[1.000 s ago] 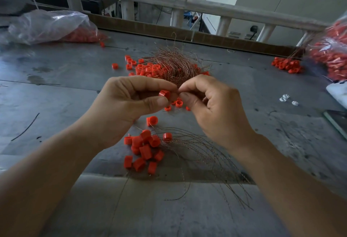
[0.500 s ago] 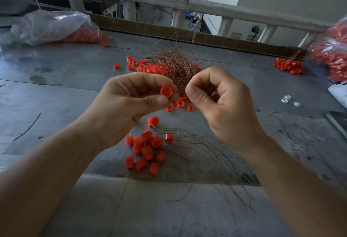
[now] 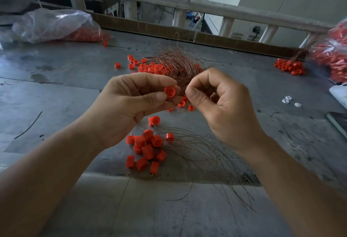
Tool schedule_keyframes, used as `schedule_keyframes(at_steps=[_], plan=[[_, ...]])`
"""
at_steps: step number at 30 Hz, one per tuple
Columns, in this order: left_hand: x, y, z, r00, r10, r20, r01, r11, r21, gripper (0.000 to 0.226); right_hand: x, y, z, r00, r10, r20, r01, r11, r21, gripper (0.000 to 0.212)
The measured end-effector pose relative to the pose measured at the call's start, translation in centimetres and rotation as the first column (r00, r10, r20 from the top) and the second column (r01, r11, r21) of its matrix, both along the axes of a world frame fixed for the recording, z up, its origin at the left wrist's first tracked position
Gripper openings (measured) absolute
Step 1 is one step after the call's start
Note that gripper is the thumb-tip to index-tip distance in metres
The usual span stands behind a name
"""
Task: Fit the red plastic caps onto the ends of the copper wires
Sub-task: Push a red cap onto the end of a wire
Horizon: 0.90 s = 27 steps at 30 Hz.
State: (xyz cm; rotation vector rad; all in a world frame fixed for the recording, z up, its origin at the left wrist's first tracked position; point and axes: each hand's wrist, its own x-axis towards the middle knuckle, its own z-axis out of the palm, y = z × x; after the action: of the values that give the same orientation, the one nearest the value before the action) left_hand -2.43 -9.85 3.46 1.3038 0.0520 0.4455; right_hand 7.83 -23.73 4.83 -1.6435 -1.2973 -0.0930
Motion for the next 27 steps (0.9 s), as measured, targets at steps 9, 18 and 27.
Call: schedule_keyframes(at_steps=[9, 18, 27], plan=[[0.18, -0.06, -0.36, 1.0, 0.021, -0.008, -0.02, 0.997, 0.078, 0.022, -0.01, -0.1, 0.04, 1.0, 0.003, -0.014, -0.003, 1.0, 0.006, 0.018], [0.26, -0.24, -0.46, 0.994, 0.1, 0.034, -0.105, 0.972, 0.209, 0.023, -0.53, 0.08, -0.21, 1.0, 0.002, -0.027, -0.002, 1.0, -0.016, 0.016], [0.16, -0.29, -0.29, 0.988, 0.139, 0.06, -0.149, 0.963, 0.223, 0.037, -0.7, 0.27, -0.37, 0.999, 0.04, -0.013, -0.041, 0.997, -0.069, 0.013]])
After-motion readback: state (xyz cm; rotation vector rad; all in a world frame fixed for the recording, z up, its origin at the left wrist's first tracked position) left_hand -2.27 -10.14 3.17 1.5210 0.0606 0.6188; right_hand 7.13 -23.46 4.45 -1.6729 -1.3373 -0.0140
